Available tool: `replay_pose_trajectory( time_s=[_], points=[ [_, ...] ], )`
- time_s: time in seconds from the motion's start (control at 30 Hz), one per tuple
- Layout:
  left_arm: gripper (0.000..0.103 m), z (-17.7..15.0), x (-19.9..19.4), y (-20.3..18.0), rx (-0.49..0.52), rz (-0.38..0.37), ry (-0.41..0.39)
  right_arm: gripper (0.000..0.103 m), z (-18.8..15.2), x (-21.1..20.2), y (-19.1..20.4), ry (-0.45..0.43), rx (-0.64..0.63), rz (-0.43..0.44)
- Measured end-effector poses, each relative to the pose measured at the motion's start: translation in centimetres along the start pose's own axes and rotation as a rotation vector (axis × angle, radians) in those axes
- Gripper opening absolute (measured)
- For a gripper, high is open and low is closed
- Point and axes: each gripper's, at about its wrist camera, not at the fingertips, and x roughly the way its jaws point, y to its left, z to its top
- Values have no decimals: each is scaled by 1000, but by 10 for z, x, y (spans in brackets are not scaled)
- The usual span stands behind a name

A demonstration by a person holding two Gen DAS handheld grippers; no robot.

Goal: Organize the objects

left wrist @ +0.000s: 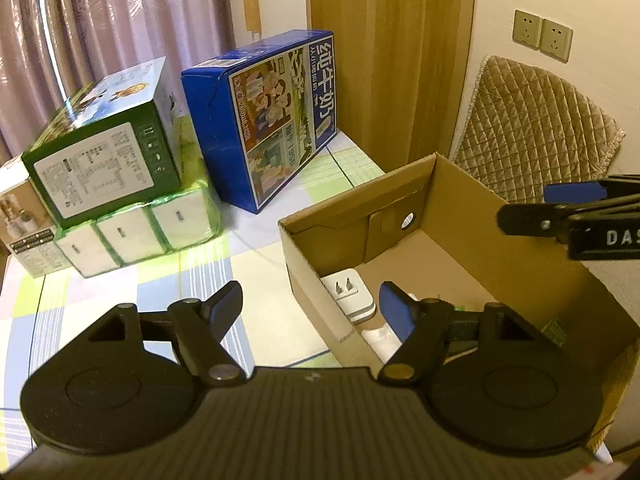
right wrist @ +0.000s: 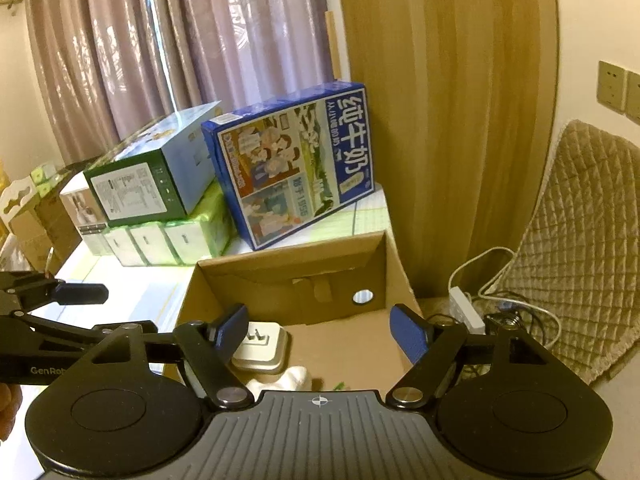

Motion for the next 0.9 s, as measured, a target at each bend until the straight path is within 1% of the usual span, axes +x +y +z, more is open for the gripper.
replay_pose_trajectory(
  time_s=[0.13, 0.37, 0.5, 0.67, 0.77, 0.9],
  points=[
    [80, -9, -14, -3, -13, -4, -14, 76, -9, -17, -1, -5, 13, -3],
    [102, -31, -51, -12, -63, 12, -36, 86, -30, -60, 7, 10, 2, -20],
    [102, -45, -78, -19, -85, 28, -47, 92, -43, -87, 14, 2, 6, -27],
    [102, -61, -113, -31, -111, 35, -69, 98, -60, -119, 22, 16, -8, -49],
    [102, -72, -133, -38, -123, 41, -85, 100, -71, -136, 25, 22, -6, -56],
    [102, -87, -153, -44, -136, 33, -75, 101, -83, -156, 31, 36, -10, -64]
  ],
)
